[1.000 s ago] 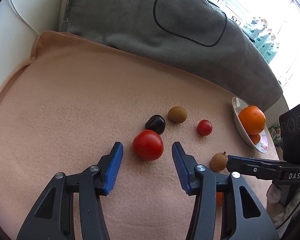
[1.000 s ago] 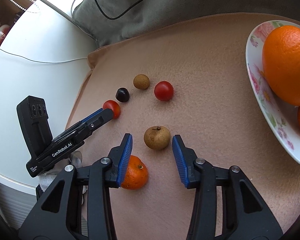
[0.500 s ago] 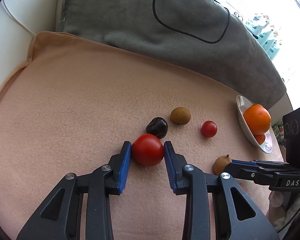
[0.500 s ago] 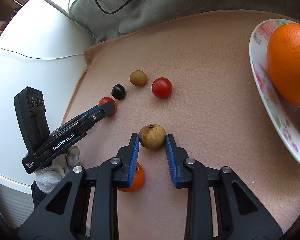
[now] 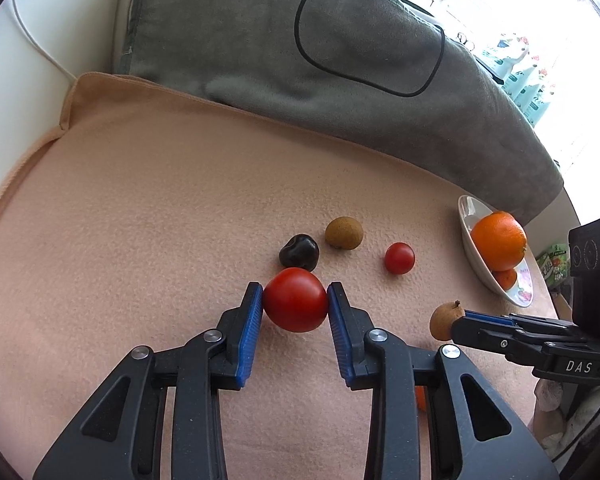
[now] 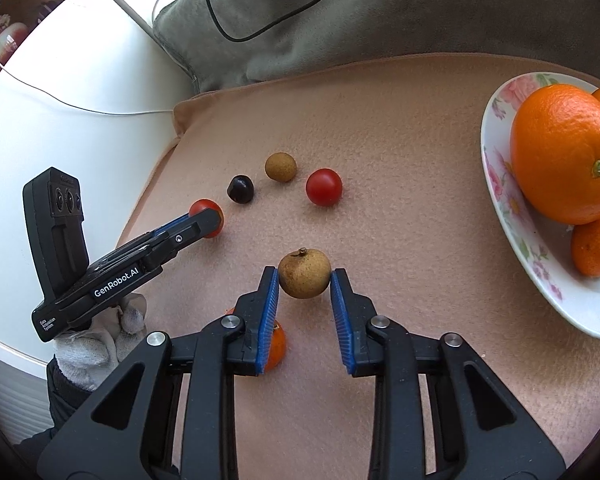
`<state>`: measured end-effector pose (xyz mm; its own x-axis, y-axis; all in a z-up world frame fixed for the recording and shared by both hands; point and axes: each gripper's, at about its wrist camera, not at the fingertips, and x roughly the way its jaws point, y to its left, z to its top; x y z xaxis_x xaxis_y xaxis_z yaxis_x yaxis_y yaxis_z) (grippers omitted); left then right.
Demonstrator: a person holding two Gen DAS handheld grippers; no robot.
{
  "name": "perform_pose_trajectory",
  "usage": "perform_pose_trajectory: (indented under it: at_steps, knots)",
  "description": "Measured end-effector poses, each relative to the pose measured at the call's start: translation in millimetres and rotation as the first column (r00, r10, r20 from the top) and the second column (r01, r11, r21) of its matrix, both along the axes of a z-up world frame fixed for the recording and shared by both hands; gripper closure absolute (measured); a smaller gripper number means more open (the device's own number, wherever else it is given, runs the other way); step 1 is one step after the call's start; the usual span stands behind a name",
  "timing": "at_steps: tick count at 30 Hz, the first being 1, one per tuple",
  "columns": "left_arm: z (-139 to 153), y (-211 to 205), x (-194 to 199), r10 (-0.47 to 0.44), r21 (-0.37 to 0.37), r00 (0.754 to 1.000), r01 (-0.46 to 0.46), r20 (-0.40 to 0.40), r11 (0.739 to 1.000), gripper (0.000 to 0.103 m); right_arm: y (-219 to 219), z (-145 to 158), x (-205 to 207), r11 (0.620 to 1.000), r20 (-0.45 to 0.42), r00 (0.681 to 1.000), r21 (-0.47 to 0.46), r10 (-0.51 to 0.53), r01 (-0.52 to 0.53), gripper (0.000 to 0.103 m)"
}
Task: Organize fruits
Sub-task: 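Carry the brown fruit with the right gripper onto the plate while the left carries the tomato there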
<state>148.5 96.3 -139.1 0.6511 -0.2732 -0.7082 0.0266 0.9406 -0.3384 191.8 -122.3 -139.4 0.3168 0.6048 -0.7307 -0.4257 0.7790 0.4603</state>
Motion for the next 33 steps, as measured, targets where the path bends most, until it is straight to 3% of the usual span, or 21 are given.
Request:
perform_pose_trajectory:
  at_steps: [14,33]
  knots:
    - [21.3,-29.0,-7.9,-0.047,-0.013,0.998,0.048,0.044,0.999,0.072,-36.9,23.8,-16.1,0.999,0.071,0.996,0.009,-0.054,0.054,0.075]
    - [45.6,-103.9,-6.9,-0.194,-0.017,0.977,0.196,0.092,0.980,0.072,-142.7,40.1,-25.7,0.975,0.117,0.968,0.023,-0.223,0.222,0.075]
